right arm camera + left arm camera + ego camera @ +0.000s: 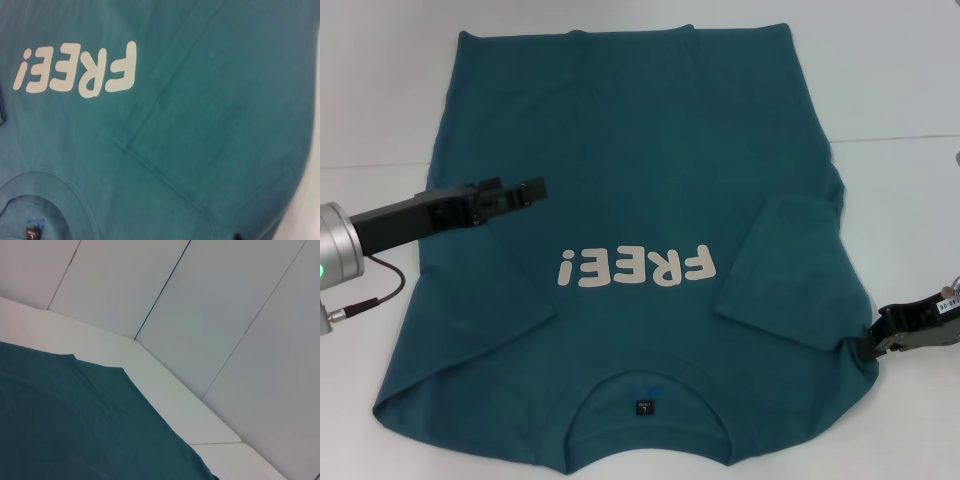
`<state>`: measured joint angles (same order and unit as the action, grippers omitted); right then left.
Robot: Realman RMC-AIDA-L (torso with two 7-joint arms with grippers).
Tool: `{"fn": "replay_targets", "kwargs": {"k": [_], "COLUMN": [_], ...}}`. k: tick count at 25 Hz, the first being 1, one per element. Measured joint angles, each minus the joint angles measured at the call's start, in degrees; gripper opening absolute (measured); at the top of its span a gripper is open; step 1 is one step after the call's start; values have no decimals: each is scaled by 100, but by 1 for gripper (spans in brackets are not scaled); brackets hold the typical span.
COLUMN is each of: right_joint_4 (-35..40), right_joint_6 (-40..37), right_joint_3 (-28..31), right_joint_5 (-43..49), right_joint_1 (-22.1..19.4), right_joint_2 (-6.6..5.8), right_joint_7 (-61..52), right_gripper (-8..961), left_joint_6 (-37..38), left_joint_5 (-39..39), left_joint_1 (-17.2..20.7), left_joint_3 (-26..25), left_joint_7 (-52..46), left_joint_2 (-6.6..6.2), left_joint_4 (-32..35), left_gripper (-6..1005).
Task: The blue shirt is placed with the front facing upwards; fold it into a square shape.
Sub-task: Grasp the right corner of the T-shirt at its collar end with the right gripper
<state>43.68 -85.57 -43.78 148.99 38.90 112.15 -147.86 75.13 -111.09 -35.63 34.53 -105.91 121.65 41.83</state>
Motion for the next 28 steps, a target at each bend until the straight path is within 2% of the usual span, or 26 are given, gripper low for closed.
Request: {"fn": "replay_targets", "kwargs": {"k": [6,9,19,28], "right_joint_4": [0,0,373,395], "right_joint_6": [4,0,-138,-301], "right_joint_3": [2,2,216,315], "right_joint_5": [-2,-5,-32,-38], "right_joint_1": [-33,-48,-246,-320], "right_joint_2": [-5,-22,-218,-232], "right_joint_7": [30,39,45,114], "right_gripper": [32,32,32,33], "left_joint_6": [-10,-16,-16,4], "left_joint_5": [0,0,0,-1], "left_joint_1": [-24,-24,-23,-23], "left_joint_3": [1,0,4,13], "left_joint_7": [1,2,6,-4], "left_joint_2": [0,-2,7,8], "left_joint_4": [-37,-42,-54,-54], "left_gripper": [904,904,904,905]}}
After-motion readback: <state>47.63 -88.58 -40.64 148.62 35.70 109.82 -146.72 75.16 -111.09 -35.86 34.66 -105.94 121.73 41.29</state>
